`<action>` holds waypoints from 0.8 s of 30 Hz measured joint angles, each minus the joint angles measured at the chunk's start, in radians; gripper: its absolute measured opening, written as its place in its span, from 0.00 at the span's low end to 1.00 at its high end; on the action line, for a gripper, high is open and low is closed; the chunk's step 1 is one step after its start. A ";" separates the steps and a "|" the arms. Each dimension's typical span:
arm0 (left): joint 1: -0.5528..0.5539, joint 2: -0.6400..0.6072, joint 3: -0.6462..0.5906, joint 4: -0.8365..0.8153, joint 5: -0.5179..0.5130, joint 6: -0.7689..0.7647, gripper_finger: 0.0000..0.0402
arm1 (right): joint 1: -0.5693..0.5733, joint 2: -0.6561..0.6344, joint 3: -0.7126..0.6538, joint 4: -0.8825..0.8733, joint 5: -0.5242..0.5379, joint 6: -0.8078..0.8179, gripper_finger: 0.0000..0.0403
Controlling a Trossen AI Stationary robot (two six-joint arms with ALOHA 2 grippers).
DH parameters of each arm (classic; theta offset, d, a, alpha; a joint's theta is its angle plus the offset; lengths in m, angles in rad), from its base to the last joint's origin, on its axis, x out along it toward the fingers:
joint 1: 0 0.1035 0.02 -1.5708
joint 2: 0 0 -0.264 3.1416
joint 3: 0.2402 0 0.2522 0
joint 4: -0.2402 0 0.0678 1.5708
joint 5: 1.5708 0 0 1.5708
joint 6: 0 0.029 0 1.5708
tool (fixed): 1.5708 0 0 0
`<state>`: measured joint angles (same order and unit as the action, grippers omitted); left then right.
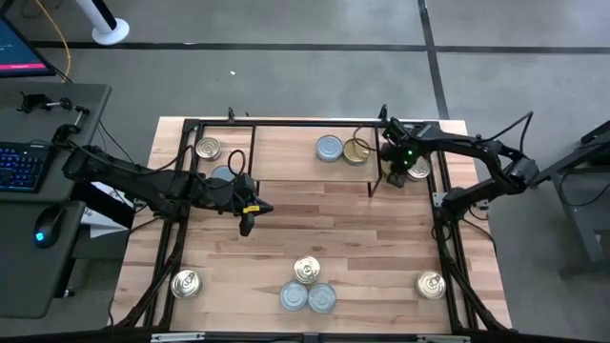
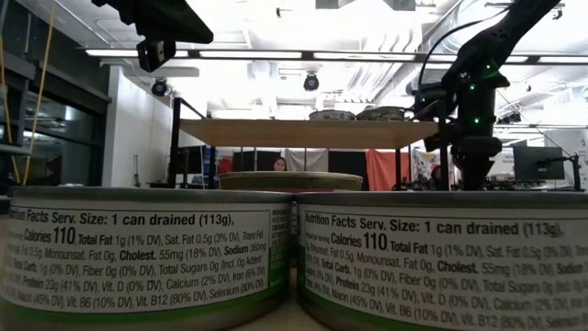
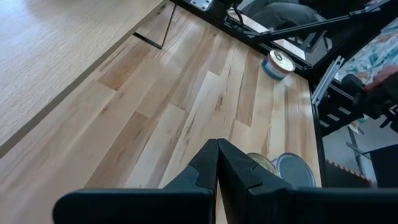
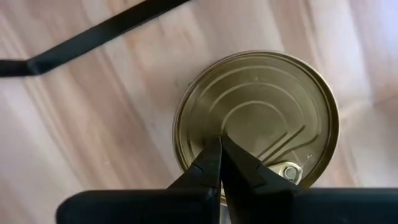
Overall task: Stack canned seafood by type on shelf
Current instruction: Stack the green tuna can on top of the green tuna can on the shelf
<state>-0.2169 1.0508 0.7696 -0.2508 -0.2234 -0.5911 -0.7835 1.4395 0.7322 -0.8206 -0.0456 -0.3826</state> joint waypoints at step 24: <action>0.000 0.000 0.000 0.000 0.000 0.027 0.00 | 0.101 -0.110 -0.040 -0.046 -0.001 0.018 0.00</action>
<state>-0.2169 1.0508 0.7696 -0.2508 -0.2234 -0.5644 -0.6824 1.3290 0.6919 -0.8669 -0.0469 -0.3651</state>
